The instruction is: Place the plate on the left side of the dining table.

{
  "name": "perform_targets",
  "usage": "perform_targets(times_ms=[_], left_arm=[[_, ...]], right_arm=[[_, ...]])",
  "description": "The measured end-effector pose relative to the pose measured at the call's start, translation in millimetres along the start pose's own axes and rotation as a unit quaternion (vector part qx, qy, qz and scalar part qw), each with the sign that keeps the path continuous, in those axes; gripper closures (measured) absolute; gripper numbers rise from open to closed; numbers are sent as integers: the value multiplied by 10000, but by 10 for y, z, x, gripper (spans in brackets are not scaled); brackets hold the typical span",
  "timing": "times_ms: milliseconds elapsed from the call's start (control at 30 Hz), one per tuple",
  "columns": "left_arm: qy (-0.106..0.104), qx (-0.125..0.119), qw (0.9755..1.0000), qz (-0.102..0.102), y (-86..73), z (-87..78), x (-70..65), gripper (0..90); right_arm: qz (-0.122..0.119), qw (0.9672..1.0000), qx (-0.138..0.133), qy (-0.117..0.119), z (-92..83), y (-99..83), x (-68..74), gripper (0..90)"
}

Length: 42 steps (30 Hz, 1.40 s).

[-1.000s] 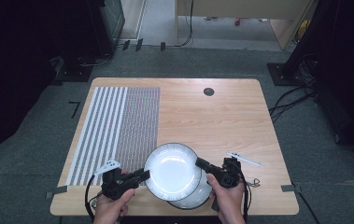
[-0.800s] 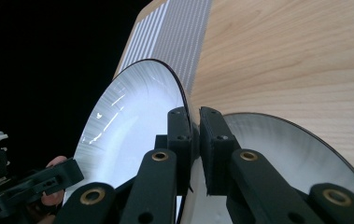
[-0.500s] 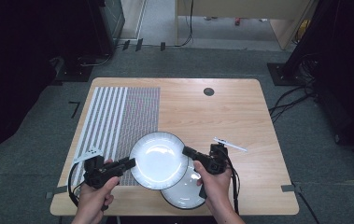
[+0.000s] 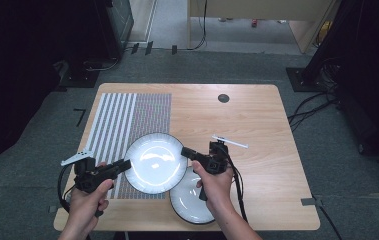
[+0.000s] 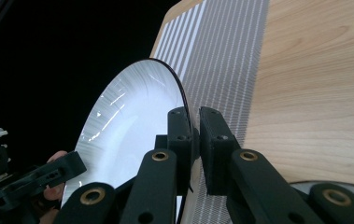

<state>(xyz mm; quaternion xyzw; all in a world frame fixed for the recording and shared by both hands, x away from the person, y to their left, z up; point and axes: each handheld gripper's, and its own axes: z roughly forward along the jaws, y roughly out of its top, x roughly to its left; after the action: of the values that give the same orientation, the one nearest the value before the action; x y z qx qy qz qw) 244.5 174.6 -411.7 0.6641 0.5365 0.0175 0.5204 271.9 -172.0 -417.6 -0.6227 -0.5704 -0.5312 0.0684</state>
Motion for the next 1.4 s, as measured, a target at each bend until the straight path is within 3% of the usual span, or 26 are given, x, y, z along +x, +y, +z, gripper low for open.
perform_targets(times_ms=[433,800,900,1033,1200,1300,1400], left_arm=[[244,-122,9994,-233,225,-126,323,731],[429,-96,9976,-539,361,-78,622,747],[436,-85,9970,-636,382,-66,692,751],[657,-9,9949,-771,421,18,830,764],[806,133,9934,-809,458,137,954,770],[913,216,9922,-820,494,240,1039,769],[934,308,9909,-918,518,340,1144,770]], right_arm=[[-44,9996,273,58,497,156,239,841],[-127,9992,368,36,865,275,384,838],[-54,9991,420,45,944,286,374,838],[100,9986,525,-46,1144,277,312,841],[66,9984,525,-184,1282,307,279,838],[-6,9984,471,-315,1389,340,261,835],[115,9974,516,-497,1531,373,193,834]])
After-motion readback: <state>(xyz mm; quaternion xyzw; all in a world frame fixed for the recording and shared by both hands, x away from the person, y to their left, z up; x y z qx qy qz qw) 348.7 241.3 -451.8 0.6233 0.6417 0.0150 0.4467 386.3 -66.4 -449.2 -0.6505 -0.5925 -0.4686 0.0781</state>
